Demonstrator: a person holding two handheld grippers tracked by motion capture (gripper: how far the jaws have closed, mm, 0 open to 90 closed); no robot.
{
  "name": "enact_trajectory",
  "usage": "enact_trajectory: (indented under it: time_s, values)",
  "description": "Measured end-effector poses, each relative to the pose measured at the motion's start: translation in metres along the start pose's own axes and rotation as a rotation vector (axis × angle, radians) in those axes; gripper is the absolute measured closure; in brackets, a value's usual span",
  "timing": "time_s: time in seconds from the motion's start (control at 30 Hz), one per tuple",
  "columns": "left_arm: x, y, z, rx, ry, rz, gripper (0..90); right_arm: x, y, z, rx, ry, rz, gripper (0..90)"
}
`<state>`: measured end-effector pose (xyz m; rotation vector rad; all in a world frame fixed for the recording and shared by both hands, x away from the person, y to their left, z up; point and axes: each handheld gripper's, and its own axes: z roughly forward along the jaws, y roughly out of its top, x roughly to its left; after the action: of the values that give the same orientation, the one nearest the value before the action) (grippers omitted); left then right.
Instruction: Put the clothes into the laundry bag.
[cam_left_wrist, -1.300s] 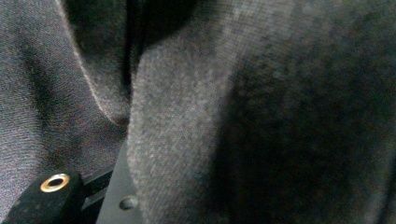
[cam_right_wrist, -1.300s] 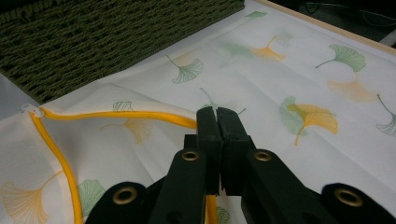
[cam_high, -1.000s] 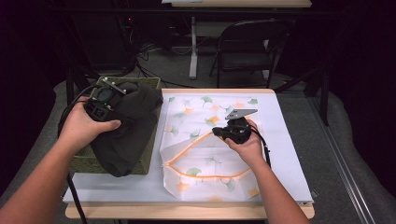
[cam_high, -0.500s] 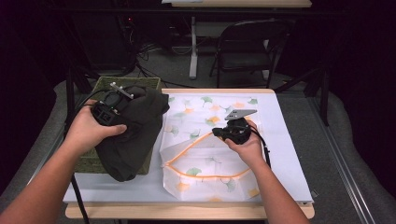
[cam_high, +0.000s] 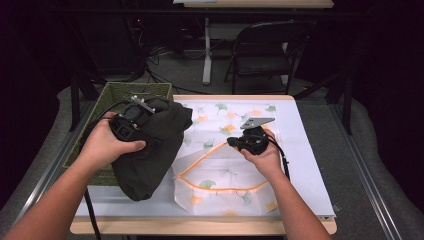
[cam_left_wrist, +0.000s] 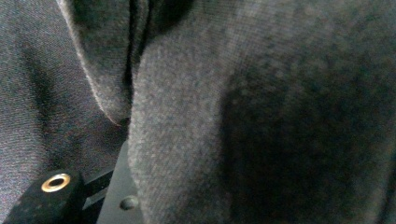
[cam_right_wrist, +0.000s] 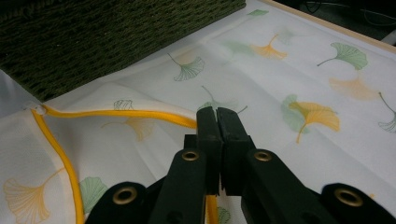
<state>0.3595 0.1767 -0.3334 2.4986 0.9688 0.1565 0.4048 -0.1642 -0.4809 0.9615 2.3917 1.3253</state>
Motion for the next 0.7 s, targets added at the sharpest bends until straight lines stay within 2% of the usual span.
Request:
enact_trajectory:
  time_s: [0.2, 0.23, 0.7]
  values:
    - [0.000, 0.000, 0.000, 0.000, 0.000, 0.000, 61.3, 0.000, 0.000, 0.000, -0.001, 0.001, -0.003, 88.9]
    - [-0.008, 0.003, 0.003, -0.003, -0.021, 0.015, 61.3, 0.000, 0.000, 0.000, -0.001, 0.001, -0.003, 88.9]
    - [-0.024, 0.005, 0.003, 0.002, -0.035, 0.062, 61.2, -0.001, -0.001, 0.001, 0.003, 0.001, -0.006, 88.9]
